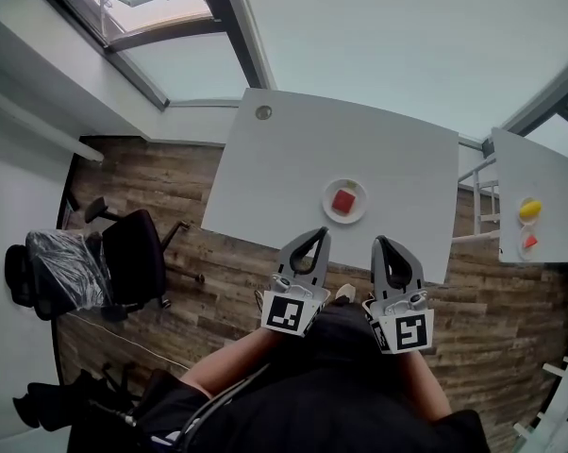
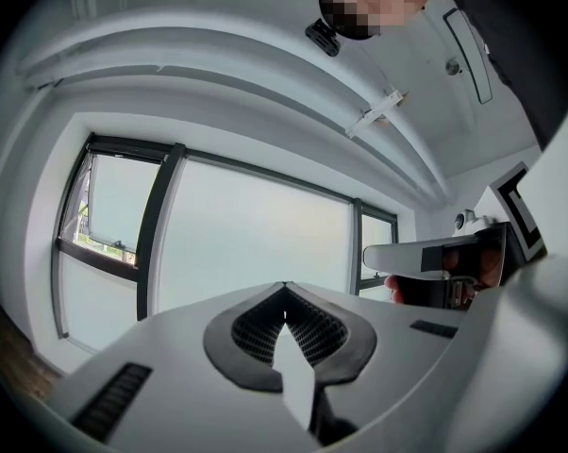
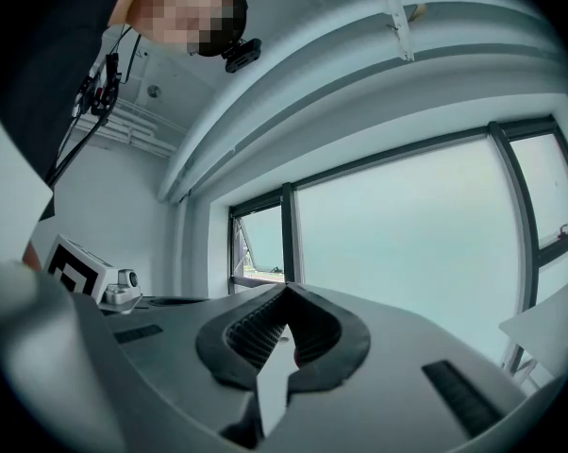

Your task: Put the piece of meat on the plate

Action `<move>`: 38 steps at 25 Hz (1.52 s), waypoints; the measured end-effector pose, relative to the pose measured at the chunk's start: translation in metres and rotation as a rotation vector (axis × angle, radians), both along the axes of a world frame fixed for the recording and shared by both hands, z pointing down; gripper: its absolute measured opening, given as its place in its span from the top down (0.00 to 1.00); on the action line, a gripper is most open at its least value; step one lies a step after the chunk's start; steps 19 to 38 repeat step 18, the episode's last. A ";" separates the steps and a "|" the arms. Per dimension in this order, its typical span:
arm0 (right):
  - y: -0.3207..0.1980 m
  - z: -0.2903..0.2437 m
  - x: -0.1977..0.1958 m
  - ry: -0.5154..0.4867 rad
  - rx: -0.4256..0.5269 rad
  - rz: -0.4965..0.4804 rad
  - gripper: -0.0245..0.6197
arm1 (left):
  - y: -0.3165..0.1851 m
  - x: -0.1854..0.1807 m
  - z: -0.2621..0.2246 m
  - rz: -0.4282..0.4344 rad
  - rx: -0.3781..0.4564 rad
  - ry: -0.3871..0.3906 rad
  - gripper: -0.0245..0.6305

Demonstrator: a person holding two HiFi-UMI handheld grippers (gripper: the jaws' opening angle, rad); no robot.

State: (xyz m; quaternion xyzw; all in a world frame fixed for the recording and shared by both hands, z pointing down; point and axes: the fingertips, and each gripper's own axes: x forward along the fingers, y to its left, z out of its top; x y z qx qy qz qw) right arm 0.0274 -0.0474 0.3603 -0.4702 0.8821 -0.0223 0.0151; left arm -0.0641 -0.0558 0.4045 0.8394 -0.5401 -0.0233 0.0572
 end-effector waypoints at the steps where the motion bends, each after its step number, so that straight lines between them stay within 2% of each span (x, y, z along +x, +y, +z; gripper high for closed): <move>1: 0.000 0.000 0.000 0.004 0.003 0.003 0.96 | 0.000 0.002 -0.001 0.005 0.003 0.000 0.96; 12: -0.002 -0.004 0.012 -0.038 0.002 0.072 0.96 | -0.001 0.009 -0.001 0.055 -0.003 -0.005 0.96; 38: 0.001 -0.004 0.006 -0.037 0.010 0.066 0.96 | 0.003 0.004 0.003 0.061 -0.015 -0.003 0.96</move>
